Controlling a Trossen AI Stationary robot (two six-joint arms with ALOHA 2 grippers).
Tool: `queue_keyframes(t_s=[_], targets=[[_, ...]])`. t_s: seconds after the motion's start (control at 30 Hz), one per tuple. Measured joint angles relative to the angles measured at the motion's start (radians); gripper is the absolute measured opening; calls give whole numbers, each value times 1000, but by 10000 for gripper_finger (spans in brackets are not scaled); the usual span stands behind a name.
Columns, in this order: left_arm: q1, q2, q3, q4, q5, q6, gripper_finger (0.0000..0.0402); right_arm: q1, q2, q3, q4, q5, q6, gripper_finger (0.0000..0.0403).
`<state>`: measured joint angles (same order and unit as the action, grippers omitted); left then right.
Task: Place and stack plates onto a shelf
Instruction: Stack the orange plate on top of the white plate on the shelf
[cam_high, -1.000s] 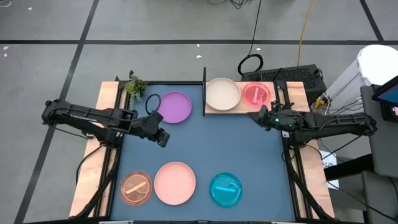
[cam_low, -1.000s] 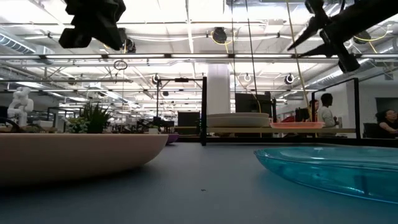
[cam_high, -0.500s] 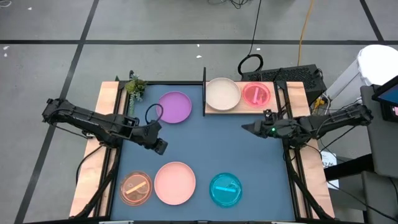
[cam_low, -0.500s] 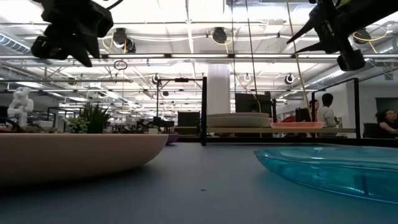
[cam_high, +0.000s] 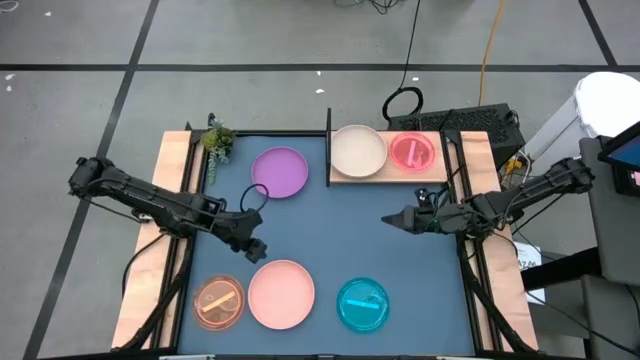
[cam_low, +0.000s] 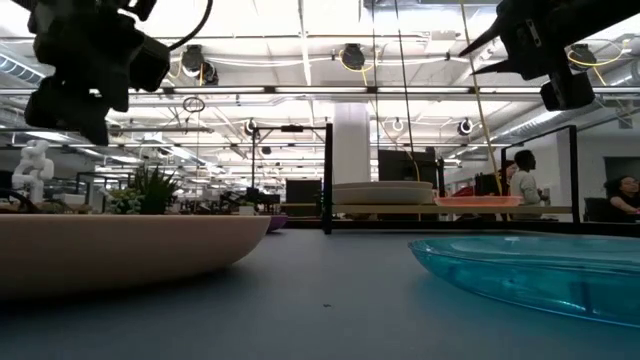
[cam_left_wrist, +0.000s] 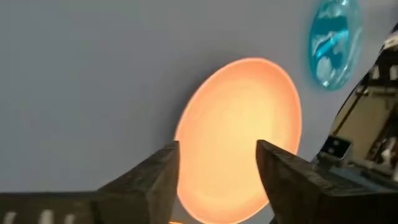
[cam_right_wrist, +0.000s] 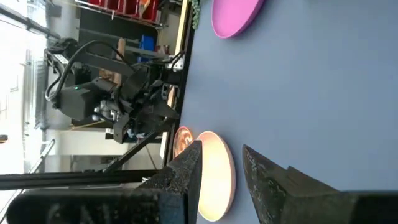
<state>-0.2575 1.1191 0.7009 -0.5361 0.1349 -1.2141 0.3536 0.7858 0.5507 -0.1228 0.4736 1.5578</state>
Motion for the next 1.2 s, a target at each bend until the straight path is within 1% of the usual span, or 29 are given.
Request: queue_keyframes(t_s=[0.13, 0.27, 0.43, 0.67, 0.77, 0.97, 1.1, 1.2], targets=[[-16, 0, -8, 11, -3, 69, 242, 9, 1, 0, 9, 2, 2, 100], [-23, 28, -7, 13, -26, 162, 246, 9, 0, 0, 34, 2, -8, 100], [-28, 98, -7, 18, -30, 276, 246, 9, 0, 0, 45, 2, -14, 100], [-34, 196, -7, 79, -30, 342, 246, 9, 0, 0, 46, 0, -15, 100], [-37, 246, -7, 127, -31, 349, 246, 9, 0, 0, 46, -2, -15, 100], [-42, 314, -7, 165, -38, 354, 246, 9, 0, 0, 48, -6, -6, 100], [-56, 365, -6, 229, -37, 376, 246, 9, 0, 0, 48, -5, -7, 100], [-72, 406, -6, 264, -28, 378, 237, 9, 0, 0, 48, -5, -21, 100]])
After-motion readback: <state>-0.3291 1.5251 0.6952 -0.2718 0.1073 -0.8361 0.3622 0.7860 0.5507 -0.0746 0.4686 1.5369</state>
